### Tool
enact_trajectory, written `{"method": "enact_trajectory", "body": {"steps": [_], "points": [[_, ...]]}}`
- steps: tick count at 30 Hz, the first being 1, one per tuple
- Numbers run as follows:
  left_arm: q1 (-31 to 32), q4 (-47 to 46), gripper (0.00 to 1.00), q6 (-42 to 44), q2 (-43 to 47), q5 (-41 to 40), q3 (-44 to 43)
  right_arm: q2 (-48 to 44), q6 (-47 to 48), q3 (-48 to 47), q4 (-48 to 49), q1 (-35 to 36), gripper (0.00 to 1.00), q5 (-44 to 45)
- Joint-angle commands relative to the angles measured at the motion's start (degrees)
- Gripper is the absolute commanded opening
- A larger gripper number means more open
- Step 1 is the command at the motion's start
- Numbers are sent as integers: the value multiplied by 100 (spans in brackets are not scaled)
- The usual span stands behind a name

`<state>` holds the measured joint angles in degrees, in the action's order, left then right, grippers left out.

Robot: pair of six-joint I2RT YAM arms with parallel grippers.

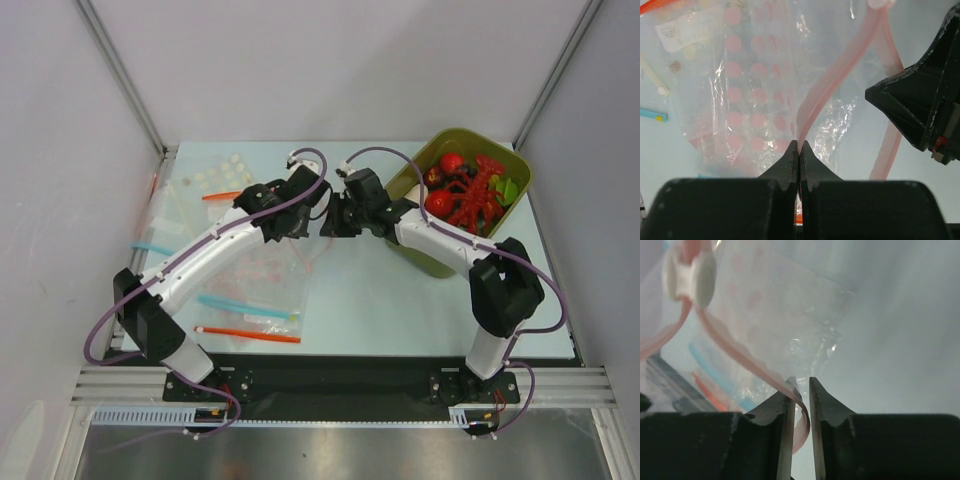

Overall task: Place the food in the zip-top bag and seal the zipper
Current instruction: Open the zipper of the food storage bag.

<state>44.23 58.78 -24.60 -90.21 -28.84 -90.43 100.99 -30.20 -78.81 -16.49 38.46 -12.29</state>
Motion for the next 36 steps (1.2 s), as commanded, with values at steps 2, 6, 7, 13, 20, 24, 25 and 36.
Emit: {"method": "enact_trajectory", "body": {"steps": [2,6,7,13,20,24,25,36], "points": [[-2,-333,0,-142,48,151,-307,-422,268,260,58,-137,23,395],[-2,-26,1,-142,74,98,-528,-440,295,296,-56,-163,26,631],[-11,10,0,-159,92,89,-554,-431,295,287,-134,-172,30,675],[-2,89,0,-142,232,45,-572,-493,286,269,-293,-189,50,904],[-2,-173,0,-142,22,282,-528,-800,391,313,-92,-189,55,633],[-2,-280,0,-150,-84,396,-659,-967,418,401,120,-189,46,263],[-2,-280,0,-150,-93,397,-703,-976,427,392,102,-189,42,245],[-11,-103,0,-10,-102,264,-1178,-1011,471,58,-619,-189,66,1353]]}}
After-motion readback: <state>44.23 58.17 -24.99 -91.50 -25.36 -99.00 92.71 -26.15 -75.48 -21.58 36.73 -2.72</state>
